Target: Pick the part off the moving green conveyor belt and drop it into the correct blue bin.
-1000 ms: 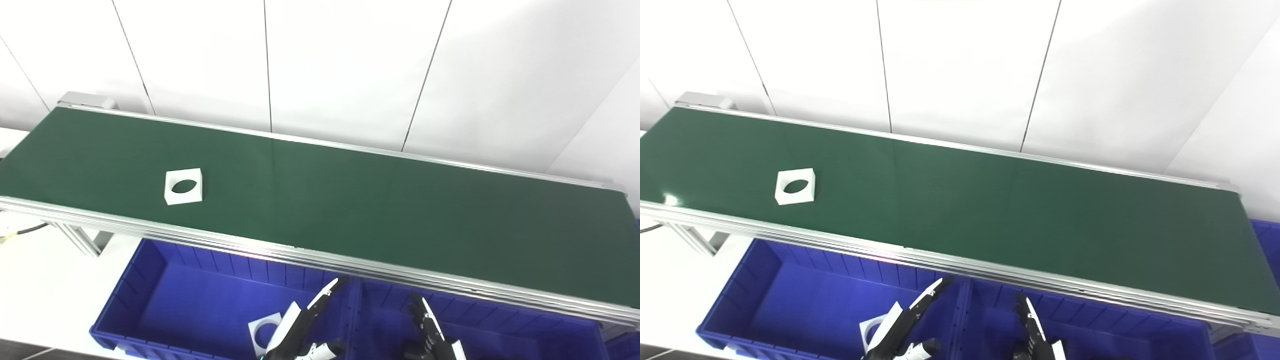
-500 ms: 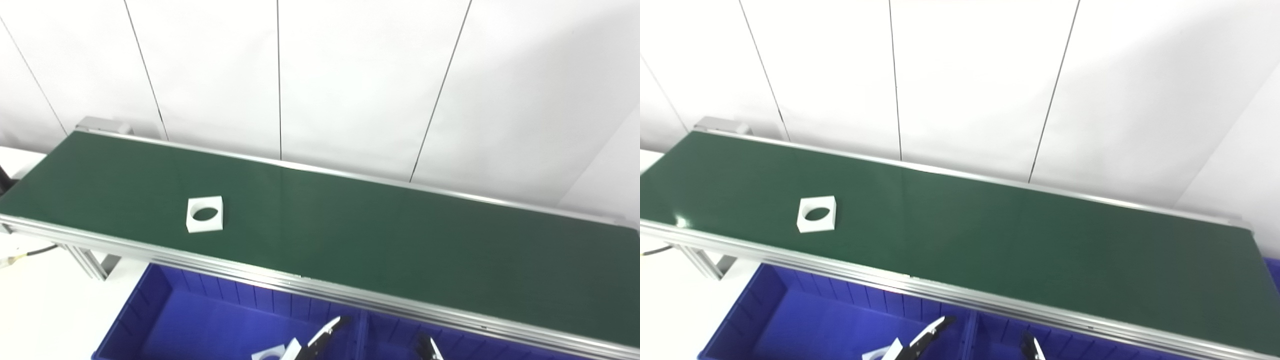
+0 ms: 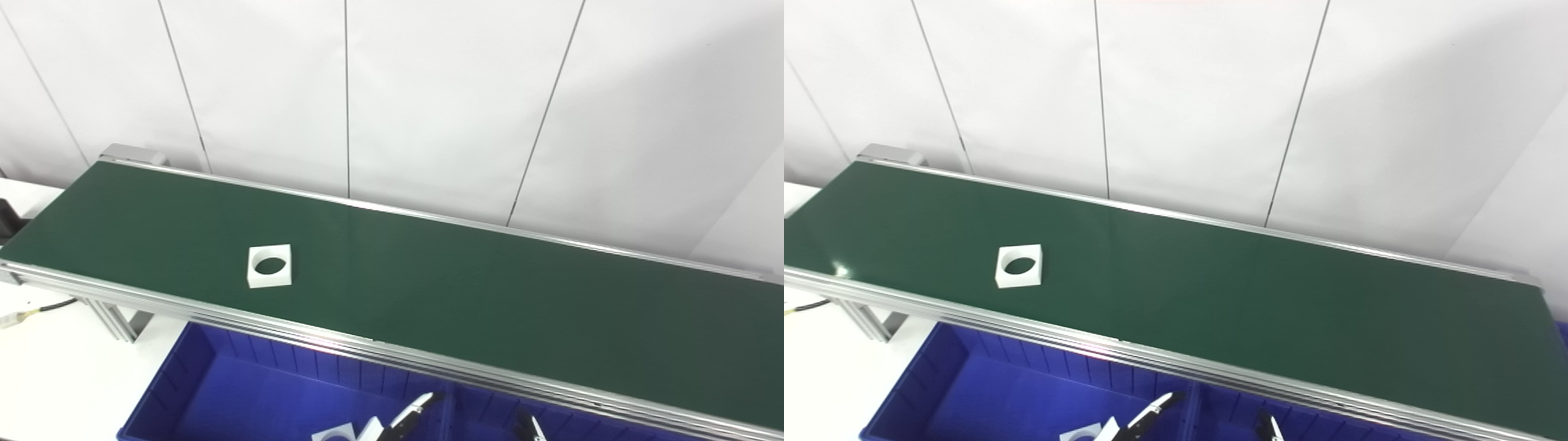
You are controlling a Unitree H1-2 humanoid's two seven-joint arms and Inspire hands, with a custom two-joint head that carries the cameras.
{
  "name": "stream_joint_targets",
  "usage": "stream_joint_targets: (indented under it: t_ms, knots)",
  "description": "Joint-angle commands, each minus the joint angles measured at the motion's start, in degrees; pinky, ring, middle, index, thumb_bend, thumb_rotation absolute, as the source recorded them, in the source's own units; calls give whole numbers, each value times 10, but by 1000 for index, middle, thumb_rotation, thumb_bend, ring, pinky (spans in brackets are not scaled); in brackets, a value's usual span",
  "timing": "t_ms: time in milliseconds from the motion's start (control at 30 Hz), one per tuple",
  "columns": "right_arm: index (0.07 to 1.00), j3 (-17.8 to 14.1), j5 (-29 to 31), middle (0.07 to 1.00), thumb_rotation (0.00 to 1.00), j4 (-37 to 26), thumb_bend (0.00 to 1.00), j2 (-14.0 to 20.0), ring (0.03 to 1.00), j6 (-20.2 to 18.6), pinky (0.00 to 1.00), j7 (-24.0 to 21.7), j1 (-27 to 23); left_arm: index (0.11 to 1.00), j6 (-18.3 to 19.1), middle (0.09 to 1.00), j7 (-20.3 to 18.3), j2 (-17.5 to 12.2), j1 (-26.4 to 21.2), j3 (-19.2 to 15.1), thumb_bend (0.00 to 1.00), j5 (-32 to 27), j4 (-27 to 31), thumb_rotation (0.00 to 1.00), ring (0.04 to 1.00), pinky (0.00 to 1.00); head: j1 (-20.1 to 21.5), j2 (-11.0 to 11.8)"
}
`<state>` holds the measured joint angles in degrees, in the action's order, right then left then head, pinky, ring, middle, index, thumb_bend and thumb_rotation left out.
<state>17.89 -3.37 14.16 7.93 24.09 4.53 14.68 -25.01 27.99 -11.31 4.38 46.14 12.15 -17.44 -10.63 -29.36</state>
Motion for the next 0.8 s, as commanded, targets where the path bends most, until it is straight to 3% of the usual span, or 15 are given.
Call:
stream_joint_targets:
  t_ms: [0, 200, 300, 433, 533, 700, 767]
  knots:
    - [971, 1, -3, 972, 1000, -11, 970, 2, 961, 28, 965, 4, -7, 905, -19, 942, 20, -9, -20, 8, 888, 21, 39, 880, 935, 961, -3, -6]
    - [970, 2, -2, 974, 1000, -12, 962, 3, 961, 28, 970, 2, -9, 897, -19, 939, 24, -32, -44, 4, 979, 28, 135, 815, 947, 970, -4, -8]
    - [970, 3, -4, 978, 1000, -13, 962, 3, 967, 28, 973, 3, -8, 906, -19, 934, 20, -43, -62, -17, 950, 58, 165, 774, 942, 943, -3, -7]
    - [966, 7, -8, 978, 1000, -12, 966, 2, 966, 28, 968, 9, -10, 912, -19, 916, 19, -45, -83, -57, 940, 108, 176, 682, 928, 945, -3, -6]
    - [966, 9, -9, 979, 1000, -13, 971, 1, 966, 28, 967, 12, -10, 917, -19, 912, -13, -42, -95, -95, 932, 115, 182, 644, 936, 976, -1, -6]
    - [970, 11, -6, 983, 1000, -12, 967, -2, 971, 28, 975, 13, -11, 907, -16, 890, -57, -34, -121, -161, 933, 140, 177, 568, 883, 862, 3, -5]
    - [970, 12, -8, 982, 1000, -12, 965, -3, 969, 28, 970, 15, -12, 898, -15, 880, -65, -32, -133, -185, 932, 167, 168, 486, 863, 840, 4, -5]
